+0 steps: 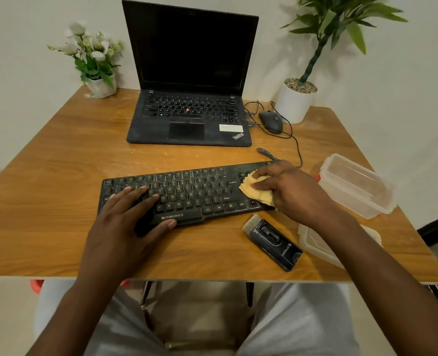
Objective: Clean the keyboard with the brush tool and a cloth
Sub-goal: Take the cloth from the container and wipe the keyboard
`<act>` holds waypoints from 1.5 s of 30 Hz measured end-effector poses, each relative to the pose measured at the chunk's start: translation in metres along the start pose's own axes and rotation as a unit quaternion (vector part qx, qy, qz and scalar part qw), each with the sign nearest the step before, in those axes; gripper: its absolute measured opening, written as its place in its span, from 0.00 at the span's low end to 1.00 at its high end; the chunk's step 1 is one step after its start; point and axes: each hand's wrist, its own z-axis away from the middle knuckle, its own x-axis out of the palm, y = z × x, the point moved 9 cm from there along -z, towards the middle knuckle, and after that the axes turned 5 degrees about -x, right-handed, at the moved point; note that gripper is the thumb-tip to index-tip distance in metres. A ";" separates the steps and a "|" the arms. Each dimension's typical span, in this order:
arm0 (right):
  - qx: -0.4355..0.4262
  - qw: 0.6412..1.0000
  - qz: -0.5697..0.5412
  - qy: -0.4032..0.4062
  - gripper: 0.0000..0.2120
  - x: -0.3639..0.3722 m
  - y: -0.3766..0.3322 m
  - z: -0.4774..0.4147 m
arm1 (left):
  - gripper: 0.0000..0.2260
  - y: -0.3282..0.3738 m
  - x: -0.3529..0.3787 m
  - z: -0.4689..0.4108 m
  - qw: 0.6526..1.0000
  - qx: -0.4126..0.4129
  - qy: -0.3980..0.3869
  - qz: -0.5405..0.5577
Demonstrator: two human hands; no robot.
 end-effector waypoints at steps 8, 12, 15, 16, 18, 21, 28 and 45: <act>-0.001 1.000 0.011 -0.025 0.23 0.004 -0.005 0.012 | 0.36 0.002 -0.001 -0.001 1.000 0.004 -0.004 -0.005; 0.067 0.996 0.048 -0.034 0.22 -0.005 0.015 0.012 | 0.35 0.003 -0.001 -0.001 1.000 0.004 0.000 -0.004; 0.085 0.994 0.055 -0.030 0.22 0.000 0.008 0.006 | 0.35 0.003 -0.001 0.000 1.000 0.003 0.001 -0.001; 0.081 0.995 0.051 -0.027 0.21 0.002 0.003 0.005 | 0.35 0.003 -0.002 0.000 1.000 0.003 0.001 0.000; 0.058 0.997 0.046 -0.026 0.20 0.005 -0.007 0.005 | 0.35 0.002 -0.001 0.000 1.000 0.003 -0.003 -0.002; 0.037 0.998 0.038 -0.031 0.21 0.004 -0.011 0.008 | 0.35 0.002 0.001 0.000 1.000 0.009 -0.009 -0.011; 0.040 0.998 0.038 -0.020 0.21 0.004 -0.011 0.012 | 0.37 0.039 0.023 -0.006 0.997 0.036 -0.066 -0.027; 0.069 0.994 0.058 -0.059 0.21 -0.002 -0.003 0.011 | 0.35 0.065 0.043 -0.018 0.995 0.050 -0.085 -0.034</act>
